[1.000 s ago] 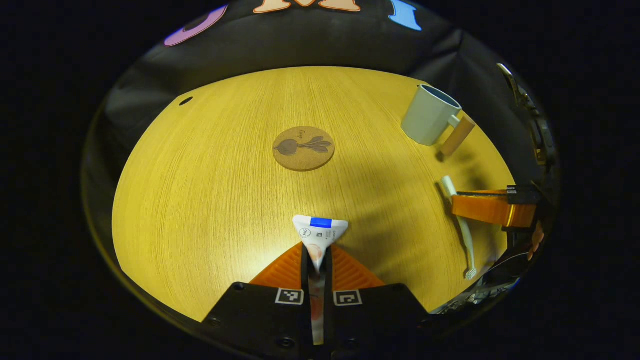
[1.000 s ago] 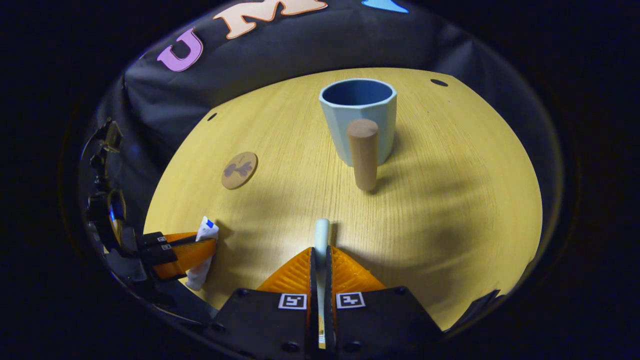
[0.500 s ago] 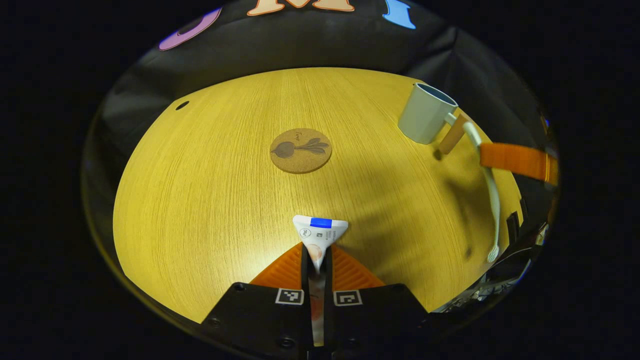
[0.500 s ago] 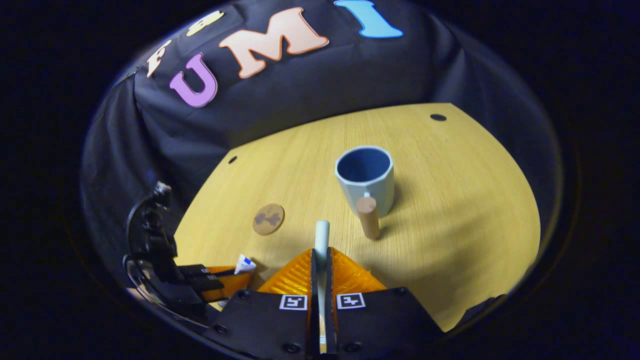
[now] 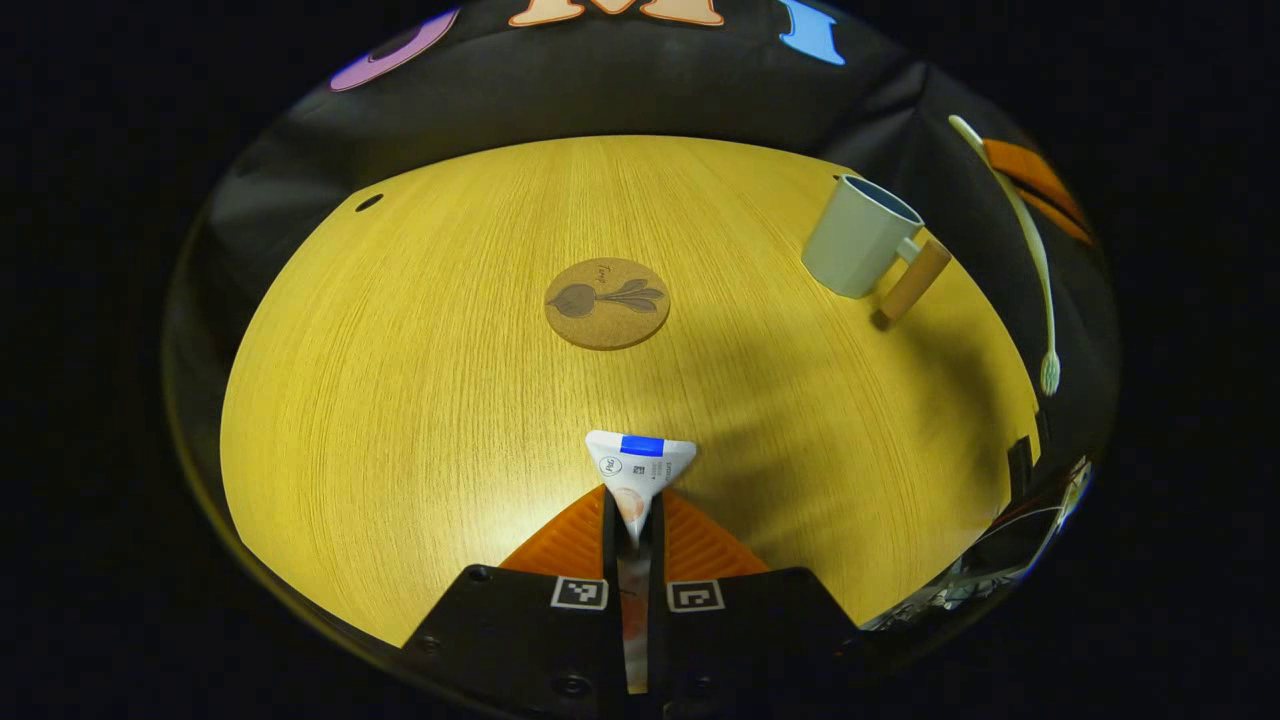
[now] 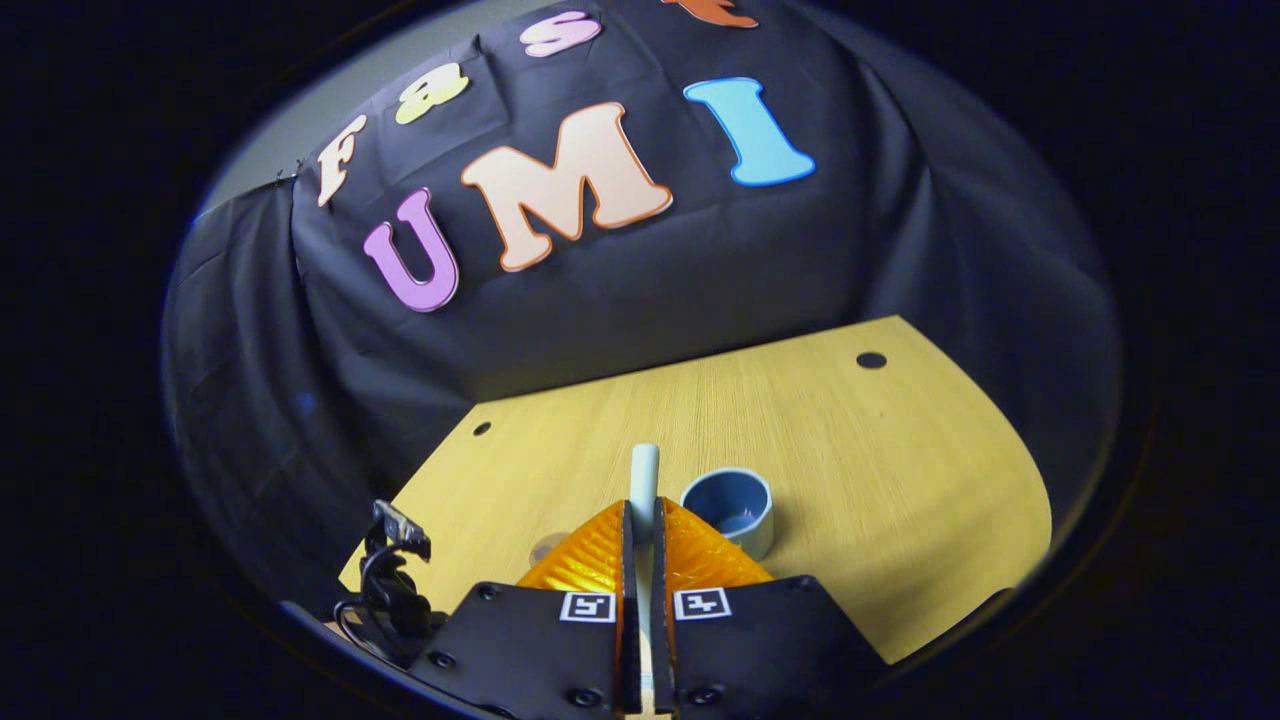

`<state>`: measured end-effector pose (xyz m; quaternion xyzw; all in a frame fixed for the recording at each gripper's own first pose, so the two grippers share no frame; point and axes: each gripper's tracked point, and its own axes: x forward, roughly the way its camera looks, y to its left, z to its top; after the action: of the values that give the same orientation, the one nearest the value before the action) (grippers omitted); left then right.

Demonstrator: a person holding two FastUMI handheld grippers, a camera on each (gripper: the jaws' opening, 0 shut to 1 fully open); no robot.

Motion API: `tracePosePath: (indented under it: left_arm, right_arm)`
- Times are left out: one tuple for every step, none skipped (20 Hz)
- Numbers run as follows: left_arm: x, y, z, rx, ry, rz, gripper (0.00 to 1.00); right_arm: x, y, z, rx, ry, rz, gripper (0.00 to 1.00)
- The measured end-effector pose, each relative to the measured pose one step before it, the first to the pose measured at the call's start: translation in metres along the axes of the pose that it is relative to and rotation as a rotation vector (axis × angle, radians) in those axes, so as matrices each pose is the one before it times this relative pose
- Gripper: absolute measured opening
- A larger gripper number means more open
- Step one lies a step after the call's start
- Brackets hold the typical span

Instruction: Put the toothbrush and toothpaste on the desktop into the cup, then pick up the cup and place it on the coaster on the desktop.

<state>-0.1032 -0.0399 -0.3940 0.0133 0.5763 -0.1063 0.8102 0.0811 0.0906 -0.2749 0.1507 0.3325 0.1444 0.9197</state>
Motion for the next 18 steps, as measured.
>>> tracePosePath:
  left_arm:
    - [-0.00027,0.00004,0.00036,-0.00221,0.00168,-0.00054,0.07]
    - [0.00029,-0.00008,-0.00046,-0.00147,0.00081,-0.00002,0.07]
    - [-0.00011,0.00001,0.00061,-0.00100,-0.00223,0.00029,0.07]
    - [-0.00041,-0.00004,-0.00022,-0.00063,-0.00102,0.00025,0.07]
    - [0.00025,-0.00002,0.00094,-0.00085,-0.00215,0.00066,0.07]
    - [-0.00015,0.00016,-0.00090,-0.00034,0.00023,0.00015,0.07]
    - [0.00003,-0.00026,0.00061,-0.00019,0.00018,0.00024,0.07]
    - [0.00007,0.00000,-0.00026,0.00290,0.00205,-0.00082,0.07]
    - [-0.00026,0.00036,-0.00015,0.00328,0.00173,-0.00119,0.07]
    - [0.00006,-0.00029,-0.00025,0.00022,0.00070,-0.00026,0.07]
    - [-0.00002,-0.00004,0.00055,-0.00371,-0.00514,0.00134,0.07]
    - [0.00029,0.00033,0.00037,-0.00661,-0.00816,0.00259,0.07]
    - [-0.00031,-0.00018,-0.00019,-0.00335,-0.00556,0.00227,0.07]
    - [0.00012,0.00006,0.00023,-0.00012,-0.00682,0.00141,0.07]
    - [0.00053,-0.00004,-0.00025,0.00178,-0.00548,0.00063,0.07]
    - [-0.00001,0.00002,0.00043,0.00183,-0.00302,-0.00012,0.07]
    - [0.00000,0.00013,-0.00047,0.00008,-0.00261,-0.00082,0.07]
    - [-0.00016,-0.00016,0.00043,-0.00065,-0.00201,-0.00139,0.07]
  right_arm:
    - [0.00335,0.00045,0.00835,0.00195,-0.02593,0.00236,0.07]
    - [0.00682,-0.00081,0.00765,0.00005,-0.01526,0.00028,0.07]
    - [0.00076,-0.00271,0.00470,0.00073,-0.01778,-0.00419,0.07]
    - [0.00653,-0.00379,0.00624,0.00353,-0.01604,-0.00649,0.07]
    - [0.01091,-0.00078,0.00698,0.00507,-0.01559,-0.00609,0.07]
    - [0.00758,-0.00313,0.00644,0.00688,-0.02537,-0.00626,0.07]
    - [0.00686,-0.00231,0.00455,-0.00049,-0.01980,-0.00471,0.07]
    - [0.00770,-0.00348,0.00564,-0.00936,-0.02476,-0.00866,0.07]
    - [0.00531,-0.00534,0.00654,-0.01519,-0.03397,-0.01136,0.07]
    - [0.00553,-0.00238,0.00838,-0.01097,-0.03919,-0.00474,0.07]
    - [0.00773,-0.00339,0.00599,-0.01194,-0.03373,-0.01453,0.07]
    - [0.00828,-0.00505,0.00147,-0.00543,-0.01247,-0.01597,0.07]
    - [0.00535,-0.00072,0.00182,0.01058,-0.00802,-0.00612,0.07]
    - [0.00631,-0.00040,-0.00123,0.01250,-0.00323,-0.00252,0.07]
    - [0.00800,-0.00361,-0.00151,0.00086,-0.00637,-0.01104,0.06]
    - [0.00574,-0.00276,0.00110,-0.00330,-0.01935,-0.00945,0.07]
    - [0.00443,-0.00214,-0.00122,-0.01265,-0.01180,-0.00666,0.06]
    - [0.00460,-0.00040,-0.00340,-0.01098,0.00136,-0.00219,0.07]
